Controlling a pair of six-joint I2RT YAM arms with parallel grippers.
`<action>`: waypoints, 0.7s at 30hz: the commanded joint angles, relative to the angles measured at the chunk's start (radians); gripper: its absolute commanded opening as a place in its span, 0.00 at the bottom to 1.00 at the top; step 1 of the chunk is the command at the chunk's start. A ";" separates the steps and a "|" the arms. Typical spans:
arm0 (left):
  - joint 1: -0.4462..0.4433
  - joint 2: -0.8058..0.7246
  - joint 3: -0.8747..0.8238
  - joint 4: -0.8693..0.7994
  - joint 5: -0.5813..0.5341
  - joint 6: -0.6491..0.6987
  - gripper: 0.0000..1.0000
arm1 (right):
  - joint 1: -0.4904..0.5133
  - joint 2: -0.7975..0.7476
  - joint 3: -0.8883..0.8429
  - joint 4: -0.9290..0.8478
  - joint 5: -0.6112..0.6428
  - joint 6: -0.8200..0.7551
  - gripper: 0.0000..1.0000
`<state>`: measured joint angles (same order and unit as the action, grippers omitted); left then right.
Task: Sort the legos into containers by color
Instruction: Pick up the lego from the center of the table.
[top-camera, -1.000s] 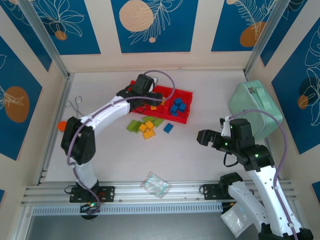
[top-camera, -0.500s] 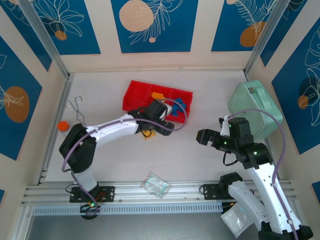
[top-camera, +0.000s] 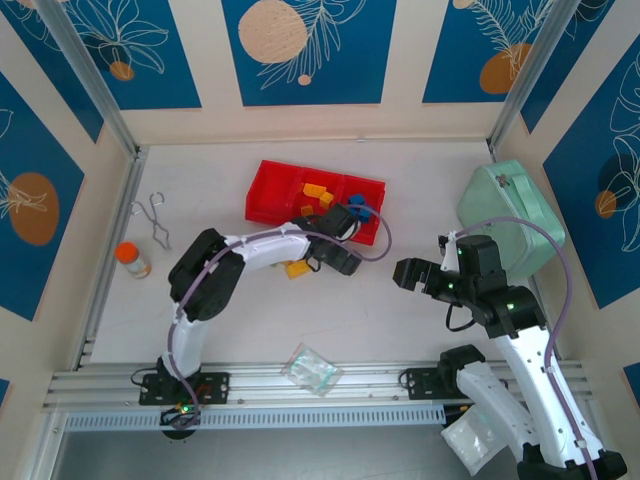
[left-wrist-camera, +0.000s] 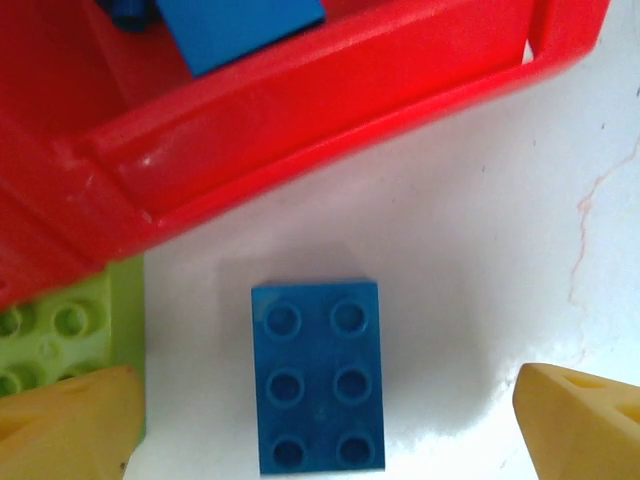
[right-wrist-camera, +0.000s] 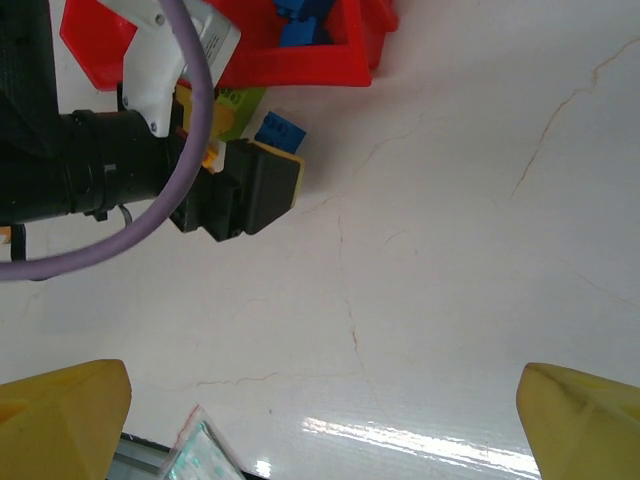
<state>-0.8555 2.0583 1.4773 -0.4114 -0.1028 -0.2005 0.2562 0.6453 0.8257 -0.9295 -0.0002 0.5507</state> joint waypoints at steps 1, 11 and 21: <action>-0.006 0.046 0.038 -0.053 -0.012 0.009 0.90 | 0.007 -0.001 -0.002 -0.003 0.001 -0.005 0.99; -0.014 0.100 0.089 -0.107 -0.061 0.006 0.72 | 0.007 -0.001 -0.003 -0.001 0.000 -0.007 0.99; -0.041 0.122 0.098 -0.139 -0.115 -0.003 0.54 | 0.005 -0.001 -0.003 0.000 0.000 -0.005 0.99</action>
<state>-0.8757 2.1418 1.5589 -0.4915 -0.2047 -0.1970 0.2558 0.6453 0.8257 -0.9295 -0.0002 0.5507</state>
